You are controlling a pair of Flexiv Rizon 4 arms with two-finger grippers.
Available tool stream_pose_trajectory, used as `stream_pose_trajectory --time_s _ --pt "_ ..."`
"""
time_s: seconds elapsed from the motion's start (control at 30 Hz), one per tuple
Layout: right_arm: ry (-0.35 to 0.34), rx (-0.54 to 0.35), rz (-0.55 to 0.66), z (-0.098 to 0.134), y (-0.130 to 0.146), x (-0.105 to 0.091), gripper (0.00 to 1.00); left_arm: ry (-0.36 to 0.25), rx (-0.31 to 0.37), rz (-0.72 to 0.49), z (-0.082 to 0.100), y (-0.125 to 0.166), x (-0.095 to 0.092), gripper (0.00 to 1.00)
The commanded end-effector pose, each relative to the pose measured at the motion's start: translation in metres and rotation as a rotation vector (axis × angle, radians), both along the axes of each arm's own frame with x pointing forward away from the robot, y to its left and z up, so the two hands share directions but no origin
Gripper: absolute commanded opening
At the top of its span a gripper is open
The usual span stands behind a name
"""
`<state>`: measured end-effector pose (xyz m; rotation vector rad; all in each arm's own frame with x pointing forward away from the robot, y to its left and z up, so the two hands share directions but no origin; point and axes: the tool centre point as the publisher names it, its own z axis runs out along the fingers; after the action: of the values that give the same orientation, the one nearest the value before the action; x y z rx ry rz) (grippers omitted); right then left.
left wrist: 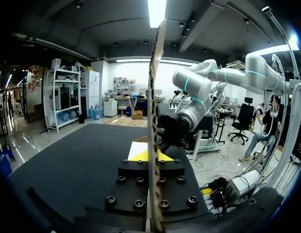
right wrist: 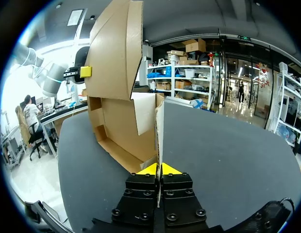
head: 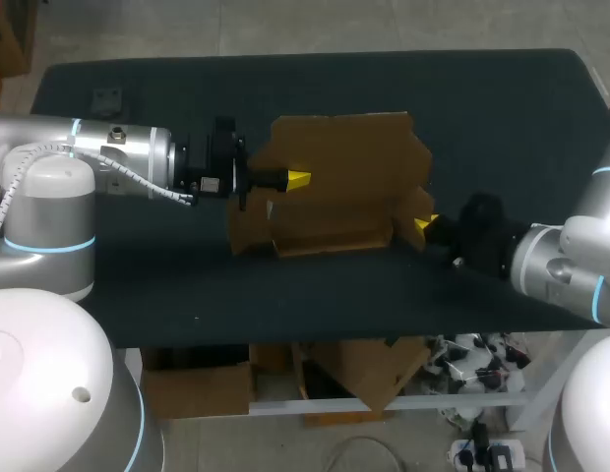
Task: Assemble the packaging by folding the flat box into shape, placing the metal phone stand inside, and closing the box properly
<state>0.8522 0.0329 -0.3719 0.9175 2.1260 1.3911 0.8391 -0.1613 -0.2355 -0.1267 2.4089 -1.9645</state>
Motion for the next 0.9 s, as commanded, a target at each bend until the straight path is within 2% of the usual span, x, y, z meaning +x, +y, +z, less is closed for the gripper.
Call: stream_pose_trajectory --time_s 0.03,0.07,0.27,0.47,0.9 --pt "-0.006 -0.009 -0.019 -0.002 0.01 0.0 0.18 0.001 0.001 -0.002 -0.005 0.0 0.0 0.0" --pt "-0.005 -0.009 -0.02 -0.003 0.01 -0.001 0.24 0.001 0.001 -0.002 -0.005 0.0 0.0 0.0" --pt "0.002 -0.009 -0.028 -0.006 0.014 -0.002 0.36 0.001 0.001 -0.002 -0.005 0.0 0.0 0.0" --pt "0.004 -0.008 -0.033 -0.008 0.017 -0.004 0.38 0.001 0.001 -0.002 -0.005 0.0 0.0 0.0" --pt "0.004 -0.011 -0.046 -0.01 0.029 -0.015 0.38 0.001 0.001 -0.002 -0.005 0.0 0.0 0.0"
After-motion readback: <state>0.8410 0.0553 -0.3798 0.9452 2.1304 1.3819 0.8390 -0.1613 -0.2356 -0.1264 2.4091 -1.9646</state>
